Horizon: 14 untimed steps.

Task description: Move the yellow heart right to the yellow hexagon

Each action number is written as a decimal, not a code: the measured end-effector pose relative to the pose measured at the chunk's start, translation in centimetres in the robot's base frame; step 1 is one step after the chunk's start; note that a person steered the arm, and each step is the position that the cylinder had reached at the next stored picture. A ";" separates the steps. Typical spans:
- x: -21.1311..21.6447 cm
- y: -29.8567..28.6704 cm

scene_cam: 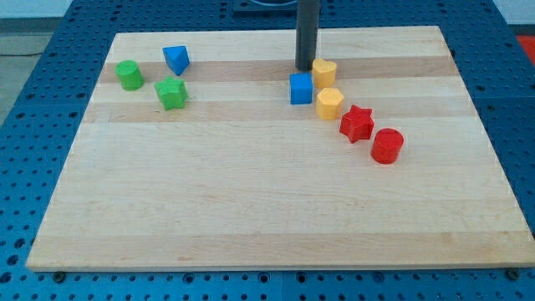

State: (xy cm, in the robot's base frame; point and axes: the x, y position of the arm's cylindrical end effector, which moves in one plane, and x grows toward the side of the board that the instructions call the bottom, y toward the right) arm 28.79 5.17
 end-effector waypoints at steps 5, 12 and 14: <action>2.0 7.3; 6.4 8.0; 1.6 8.1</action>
State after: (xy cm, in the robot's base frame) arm 30.37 13.29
